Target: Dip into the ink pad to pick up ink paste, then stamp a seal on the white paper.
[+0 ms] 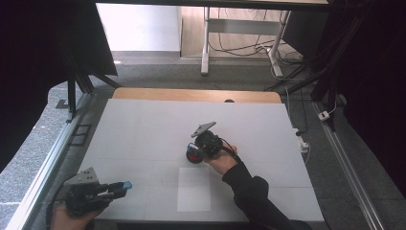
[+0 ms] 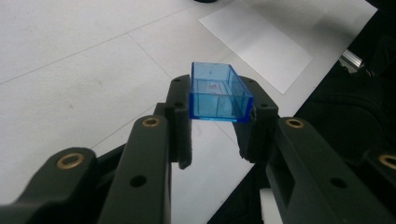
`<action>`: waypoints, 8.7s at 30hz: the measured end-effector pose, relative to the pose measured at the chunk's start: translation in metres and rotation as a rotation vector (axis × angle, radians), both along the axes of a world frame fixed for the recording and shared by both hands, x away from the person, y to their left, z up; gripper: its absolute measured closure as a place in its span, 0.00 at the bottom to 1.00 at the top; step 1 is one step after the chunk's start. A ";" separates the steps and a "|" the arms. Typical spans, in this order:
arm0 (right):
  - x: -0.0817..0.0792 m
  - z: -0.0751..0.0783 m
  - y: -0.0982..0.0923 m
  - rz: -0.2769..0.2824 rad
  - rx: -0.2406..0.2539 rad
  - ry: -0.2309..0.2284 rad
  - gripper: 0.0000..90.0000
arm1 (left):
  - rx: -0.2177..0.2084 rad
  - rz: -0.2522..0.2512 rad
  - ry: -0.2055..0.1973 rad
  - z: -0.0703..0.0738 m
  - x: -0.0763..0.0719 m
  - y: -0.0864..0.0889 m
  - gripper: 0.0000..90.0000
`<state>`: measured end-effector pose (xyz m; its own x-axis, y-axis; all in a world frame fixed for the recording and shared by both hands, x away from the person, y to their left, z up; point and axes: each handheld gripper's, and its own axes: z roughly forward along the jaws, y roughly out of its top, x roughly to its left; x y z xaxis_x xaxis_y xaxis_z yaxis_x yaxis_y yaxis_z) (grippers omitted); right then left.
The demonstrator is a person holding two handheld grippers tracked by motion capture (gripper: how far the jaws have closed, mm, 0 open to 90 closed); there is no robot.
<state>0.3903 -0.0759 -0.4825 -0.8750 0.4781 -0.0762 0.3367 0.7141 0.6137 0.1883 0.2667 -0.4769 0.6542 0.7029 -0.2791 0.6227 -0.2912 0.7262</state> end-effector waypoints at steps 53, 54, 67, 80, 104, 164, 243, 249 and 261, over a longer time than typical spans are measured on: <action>-0.010 0.017 -0.017 0.009 0.155 0.056 0.78 | 0.004 -0.001 0.000 0.000 0.000 0.000 0.76; -0.011 0.018 -0.017 0.013 0.159 0.063 0.78 | 0.004 0.000 -0.002 0.000 0.000 0.000 0.76; -0.033 0.034 -0.025 0.084 0.207 0.078 0.78 | 0.002 -0.002 -0.005 0.001 -0.001 0.000 0.76; -0.053 0.037 -0.033 0.112 0.225 0.083 0.78 | 0.010 -0.006 -0.007 0.001 -0.001 -0.001 0.76; -0.081 0.027 -0.039 0.167 0.179 0.091 0.78 | 0.005 -0.007 -0.007 0.001 0.000 -0.001 0.76; -0.100 -0.011 -0.013 0.212 -0.074 -0.014 0.79 | 0.002 -0.008 0.003 0.000 0.001 -0.001 0.76; -0.083 0.011 -0.032 0.184 0.139 0.112 0.78 | -0.017 -0.009 0.017 0.000 0.002 0.002 0.76; -0.083 0.020 -0.034 0.193 0.167 0.098 0.78 | -0.016 -0.010 0.018 0.000 0.002 0.001 0.76; -0.086 0.041 -0.041 0.213 0.218 0.049 0.78 | -0.015 -0.011 0.020 0.000 0.003 0.001 0.76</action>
<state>0.3042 -0.1171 -0.4415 -0.9573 0.2842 0.0525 0.2264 0.6246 0.7474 0.1909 0.2675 -0.4774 0.6561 0.6913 -0.3027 0.6338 -0.2871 0.7183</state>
